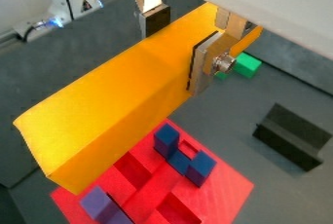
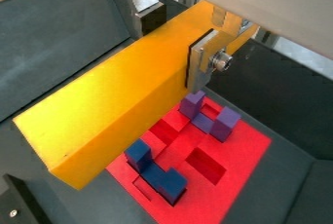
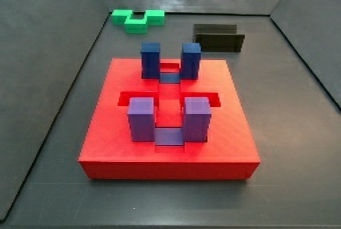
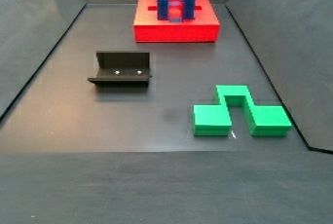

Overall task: Pick up the yellow object. Move up. Move to above the board. Insert the yellow object.
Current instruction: Insert the yellow object.

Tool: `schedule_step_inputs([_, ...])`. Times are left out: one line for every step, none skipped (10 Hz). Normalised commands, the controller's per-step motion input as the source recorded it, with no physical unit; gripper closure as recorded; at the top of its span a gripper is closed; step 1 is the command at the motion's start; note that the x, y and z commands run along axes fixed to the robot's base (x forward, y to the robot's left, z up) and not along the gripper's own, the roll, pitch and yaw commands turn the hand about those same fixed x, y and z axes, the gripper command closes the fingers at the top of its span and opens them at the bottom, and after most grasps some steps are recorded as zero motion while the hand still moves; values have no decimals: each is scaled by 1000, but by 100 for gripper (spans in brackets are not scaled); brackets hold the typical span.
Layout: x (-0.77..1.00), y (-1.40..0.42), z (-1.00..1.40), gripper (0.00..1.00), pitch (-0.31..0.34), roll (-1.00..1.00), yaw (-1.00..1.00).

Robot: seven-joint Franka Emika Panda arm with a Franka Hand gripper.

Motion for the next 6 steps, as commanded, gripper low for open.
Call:
schedule_step_inputs([71,-77,-837,100,-210,0,0])
schedule_step_inputs([0,-166,-874,100,-179,10,0])
schedule_step_inputs([-137,-191,-914,100,-166,31,0])
schedule_step_inputs([-263,-209,-926,100,-153,39,0])
schedule_step_inputs([-57,-111,-731,100,-150,7,0])
schedule_step_inputs([29,-26,-646,100,-77,14,0])
